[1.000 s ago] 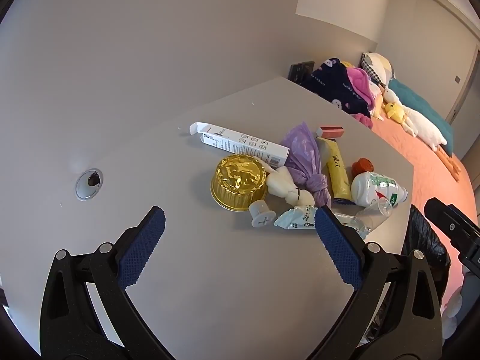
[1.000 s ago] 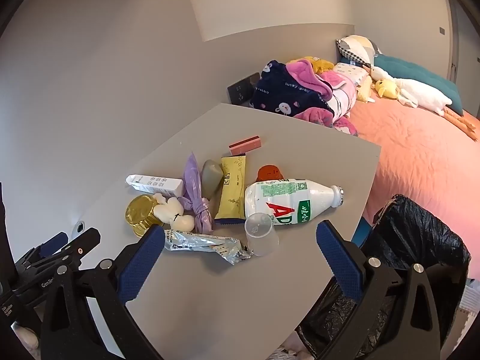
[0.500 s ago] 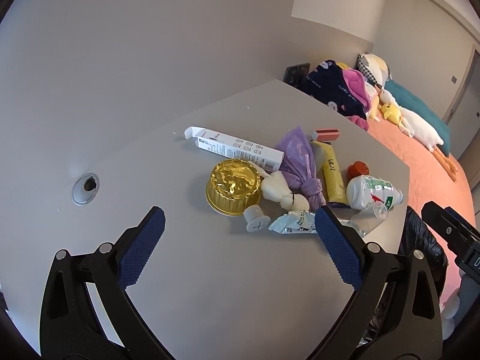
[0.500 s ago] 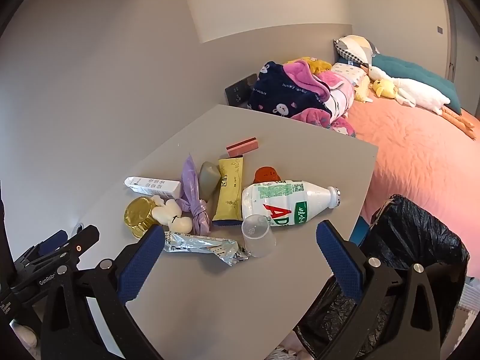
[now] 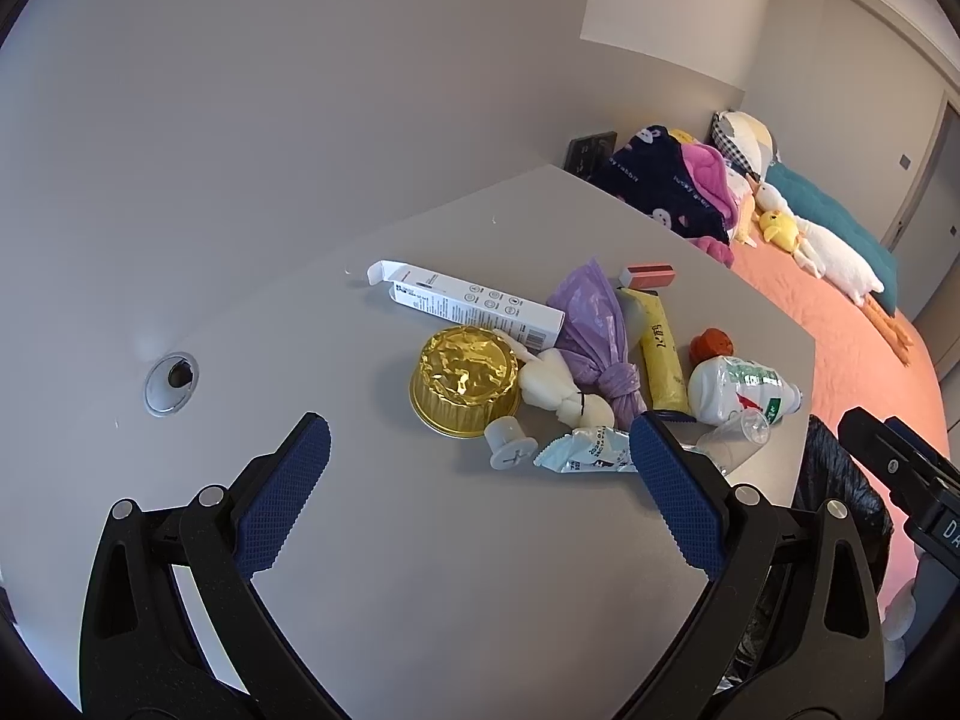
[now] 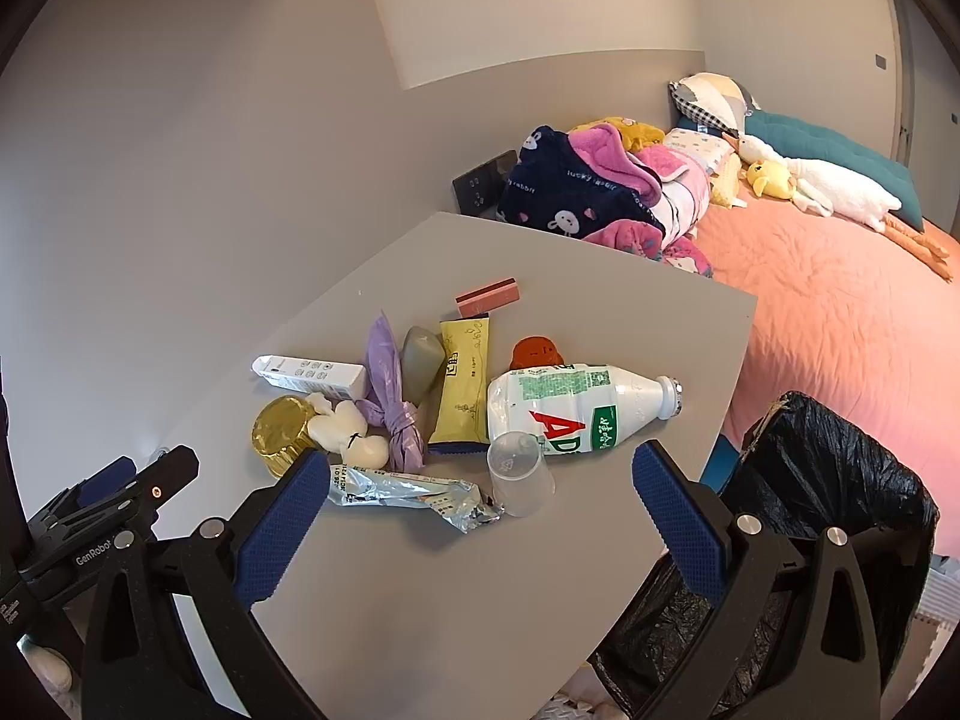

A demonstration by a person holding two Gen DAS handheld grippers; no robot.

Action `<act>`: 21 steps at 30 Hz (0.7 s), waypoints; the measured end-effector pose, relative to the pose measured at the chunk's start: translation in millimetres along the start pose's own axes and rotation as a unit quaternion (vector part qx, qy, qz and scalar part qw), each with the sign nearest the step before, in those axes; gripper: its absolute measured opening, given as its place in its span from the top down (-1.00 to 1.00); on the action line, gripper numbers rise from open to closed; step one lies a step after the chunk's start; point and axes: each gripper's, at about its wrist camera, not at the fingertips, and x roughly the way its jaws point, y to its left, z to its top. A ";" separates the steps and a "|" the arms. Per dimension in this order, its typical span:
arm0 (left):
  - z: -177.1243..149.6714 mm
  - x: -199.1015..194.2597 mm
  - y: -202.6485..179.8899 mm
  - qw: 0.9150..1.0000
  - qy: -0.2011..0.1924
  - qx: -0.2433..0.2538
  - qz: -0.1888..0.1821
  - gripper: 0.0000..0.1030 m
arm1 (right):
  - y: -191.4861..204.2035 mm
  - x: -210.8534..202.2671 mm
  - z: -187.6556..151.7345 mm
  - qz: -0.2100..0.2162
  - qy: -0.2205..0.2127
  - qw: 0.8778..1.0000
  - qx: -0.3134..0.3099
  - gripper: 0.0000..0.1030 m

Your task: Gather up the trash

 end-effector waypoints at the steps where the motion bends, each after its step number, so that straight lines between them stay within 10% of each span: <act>1: -0.1 -0.3 -0.3 1.000 0.000 0.001 0.000 -0.87 | 0.1 0.0 -0.3 0.001 0.000 1.000 0.000 -0.95; 21: 6.1 -2.1 -1.6 1.000 -0.004 0.002 -0.007 -0.87 | 1.4 -0.1 0.3 0.002 0.000 1.000 0.001 -0.95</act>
